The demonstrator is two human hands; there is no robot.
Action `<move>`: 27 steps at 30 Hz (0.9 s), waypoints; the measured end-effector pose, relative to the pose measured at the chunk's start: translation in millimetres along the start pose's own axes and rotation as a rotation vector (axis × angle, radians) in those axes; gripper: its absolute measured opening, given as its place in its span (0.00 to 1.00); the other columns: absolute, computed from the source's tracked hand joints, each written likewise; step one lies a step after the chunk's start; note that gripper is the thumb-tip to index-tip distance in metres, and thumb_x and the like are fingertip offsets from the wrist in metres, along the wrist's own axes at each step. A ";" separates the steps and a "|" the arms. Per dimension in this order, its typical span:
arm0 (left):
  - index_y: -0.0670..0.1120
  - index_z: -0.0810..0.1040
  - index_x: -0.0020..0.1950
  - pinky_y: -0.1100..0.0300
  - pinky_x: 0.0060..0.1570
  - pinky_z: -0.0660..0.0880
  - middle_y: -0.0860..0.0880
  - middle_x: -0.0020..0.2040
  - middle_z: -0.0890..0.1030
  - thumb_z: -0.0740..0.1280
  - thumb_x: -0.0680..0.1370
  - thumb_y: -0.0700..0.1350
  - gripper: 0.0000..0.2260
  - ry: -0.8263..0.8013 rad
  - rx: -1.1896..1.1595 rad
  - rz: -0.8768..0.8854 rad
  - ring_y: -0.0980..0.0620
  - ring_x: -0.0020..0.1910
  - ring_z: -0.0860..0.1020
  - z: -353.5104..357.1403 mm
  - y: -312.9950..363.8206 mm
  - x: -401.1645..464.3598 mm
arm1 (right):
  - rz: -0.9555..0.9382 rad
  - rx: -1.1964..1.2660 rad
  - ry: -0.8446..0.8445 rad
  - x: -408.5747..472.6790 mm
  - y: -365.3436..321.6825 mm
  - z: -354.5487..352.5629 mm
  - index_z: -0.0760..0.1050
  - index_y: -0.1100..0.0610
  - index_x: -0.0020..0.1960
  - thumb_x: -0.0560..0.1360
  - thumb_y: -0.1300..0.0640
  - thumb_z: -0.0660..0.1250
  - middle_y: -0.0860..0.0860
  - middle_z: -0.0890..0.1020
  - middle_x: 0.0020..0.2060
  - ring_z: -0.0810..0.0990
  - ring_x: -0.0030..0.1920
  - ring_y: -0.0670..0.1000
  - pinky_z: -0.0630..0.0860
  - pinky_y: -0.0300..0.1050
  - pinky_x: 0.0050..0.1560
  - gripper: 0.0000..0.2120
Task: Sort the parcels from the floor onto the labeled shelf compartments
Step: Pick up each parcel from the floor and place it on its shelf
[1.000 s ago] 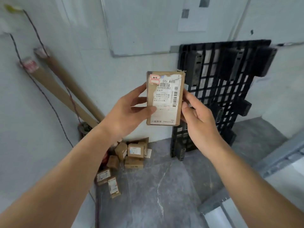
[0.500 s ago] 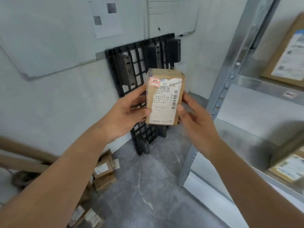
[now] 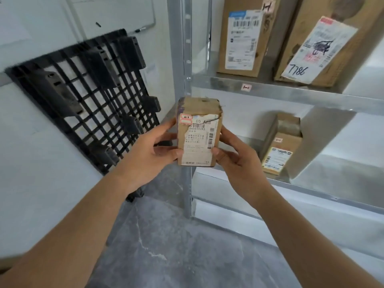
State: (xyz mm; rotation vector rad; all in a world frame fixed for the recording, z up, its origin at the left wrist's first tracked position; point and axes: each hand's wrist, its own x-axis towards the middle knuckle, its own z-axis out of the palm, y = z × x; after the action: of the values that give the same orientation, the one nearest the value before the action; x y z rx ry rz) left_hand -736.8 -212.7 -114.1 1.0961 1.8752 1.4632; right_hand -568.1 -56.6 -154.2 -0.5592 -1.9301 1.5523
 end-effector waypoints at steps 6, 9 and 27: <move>0.56 0.68 0.80 0.49 0.56 0.84 0.46 0.63 0.83 0.71 0.79 0.32 0.34 -0.024 -0.018 -0.072 0.48 0.56 0.86 54.8 -17.7 26.9 | 0.107 -0.012 0.051 -1.8 38.3 -45.8 0.68 0.40 0.78 0.83 0.60 0.67 0.39 0.82 0.65 0.83 0.63 0.49 0.82 0.56 0.63 0.28; 0.58 0.70 0.78 0.49 0.55 0.84 0.46 0.61 0.84 0.71 0.79 0.33 0.33 -0.030 -0.008 -0.094 0.48 0.56 0.86 69.8 -33.4 41.6 | 0.127 -0.034 0.056 3.1 61.0 -56.1 0.67 0.37 0.78 0.83 0.59 0.67 0.39 0.82 0.65 0.84 0.62 0.46 0.82 0.58 0.63 0.29; 0.55 0.72 0.73 0.56 0.56 0.83 0.51 0.60 0.83 0.73 0.78 0.34 0.27 -0.301 0.014 -0.155 0.53 0.52 0.86 88.2 -176.4 171.4 | 0.418 -0.082 0.386 59.0 174.7 -22.4 0.71 0.47 0.77 0.80 0.64 0.71 0.42 0.82 0.61 0.84 0.59 0.45 0.81 0.33 0.50 0.28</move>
State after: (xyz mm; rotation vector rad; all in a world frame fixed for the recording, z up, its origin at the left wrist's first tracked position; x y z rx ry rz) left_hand -808.7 -37.5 -294.1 1.0834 1.7172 1.1315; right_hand -603.5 38.2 -310.0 -1.2634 -1.6510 1.4691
